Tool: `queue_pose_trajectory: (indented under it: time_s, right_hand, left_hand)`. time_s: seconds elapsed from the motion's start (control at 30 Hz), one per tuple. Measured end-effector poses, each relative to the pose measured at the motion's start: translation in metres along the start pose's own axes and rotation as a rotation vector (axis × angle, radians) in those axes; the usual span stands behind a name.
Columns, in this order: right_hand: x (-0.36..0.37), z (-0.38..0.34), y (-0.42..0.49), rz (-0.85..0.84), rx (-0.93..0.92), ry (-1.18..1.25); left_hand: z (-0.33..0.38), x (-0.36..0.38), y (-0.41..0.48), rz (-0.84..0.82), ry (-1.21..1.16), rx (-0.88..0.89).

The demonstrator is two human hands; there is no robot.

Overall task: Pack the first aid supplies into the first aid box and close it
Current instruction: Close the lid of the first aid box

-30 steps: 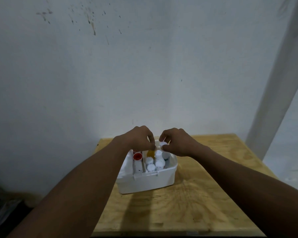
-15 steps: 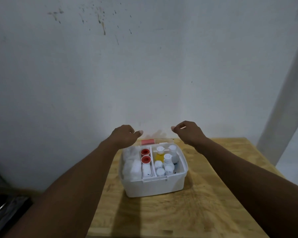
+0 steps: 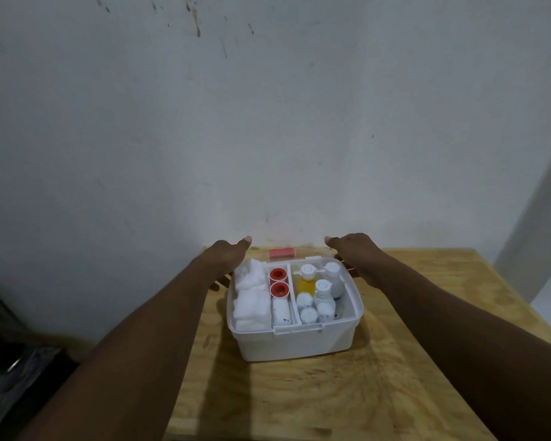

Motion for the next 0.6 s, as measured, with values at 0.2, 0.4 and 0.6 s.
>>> queue_pose_trajectory:
  time_s: [0.2,0.4,0.6]
  right_hand:
    - [-0.004,-0.010,0.000,0.032,-0.081,0.027]
    - [-0.011,-0.025,-0.007,0.063,-0.165,0.045]
    - [-0.023,-0.037,-0.020,0.103,-0.204,0.091]
  left_hand:
    - [0.003,-0.006,0.003,0.044,-0.066,0.041]
    - [0.014,-0.018,-0.004,0.096,-0.169,0.102]
    - [0.017,-0.035,-0.015,0.153,-0.268,0.104]
Point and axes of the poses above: each hand's wrist, its own y-axis towards the middle knuckle, its own x-axis out of the palm, z = x × y, the point moved 8 cm from there along y, towards the middle knuckle, and after that the axes turned 2 degrees about -x, right-handed, at the moved point
